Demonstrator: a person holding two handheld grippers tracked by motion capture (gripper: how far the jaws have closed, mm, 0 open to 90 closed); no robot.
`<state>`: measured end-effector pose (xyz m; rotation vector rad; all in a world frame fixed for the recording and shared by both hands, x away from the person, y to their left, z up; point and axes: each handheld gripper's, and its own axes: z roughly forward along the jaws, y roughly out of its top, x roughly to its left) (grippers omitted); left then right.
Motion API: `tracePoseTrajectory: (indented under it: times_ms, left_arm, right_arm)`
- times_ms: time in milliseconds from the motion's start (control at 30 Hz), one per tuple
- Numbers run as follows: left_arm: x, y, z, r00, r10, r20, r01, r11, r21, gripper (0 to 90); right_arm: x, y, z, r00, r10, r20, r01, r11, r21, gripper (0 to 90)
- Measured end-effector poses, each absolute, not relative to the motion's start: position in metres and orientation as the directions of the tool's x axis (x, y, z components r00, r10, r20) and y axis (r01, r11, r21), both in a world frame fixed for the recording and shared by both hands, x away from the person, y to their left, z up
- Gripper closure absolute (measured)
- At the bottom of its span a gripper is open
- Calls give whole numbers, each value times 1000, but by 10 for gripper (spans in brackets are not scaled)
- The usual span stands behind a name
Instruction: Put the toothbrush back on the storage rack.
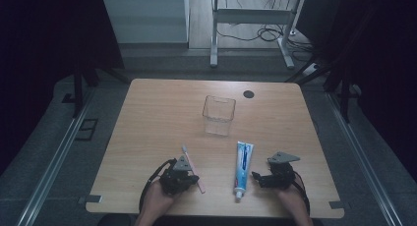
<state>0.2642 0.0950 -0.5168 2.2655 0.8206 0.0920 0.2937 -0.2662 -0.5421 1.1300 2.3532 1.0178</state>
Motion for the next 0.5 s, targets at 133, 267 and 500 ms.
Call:
tracePoseTrajectory:
  times_ms: [133, 267, 500]
  left_arm:
    - [268, 86, -516, 803, 570, -173, 522, -533, 666, 883]
    - [271, 75, -521, 811, 559, -173, 517, -546, 659, 883]
    - [271, 76, -526, 806, 569, -160, 528, -571, 628, 884]
  right_arm:
    - [294, -266, -542, -627, 779, 4, 537, 428, 727, 136]
    - [294, -266, -542, -627, 779, 5, 537, 428, 727, 137]
    - [294, -266, -542, -628, 778, 3, 536, 430, 727, 136]
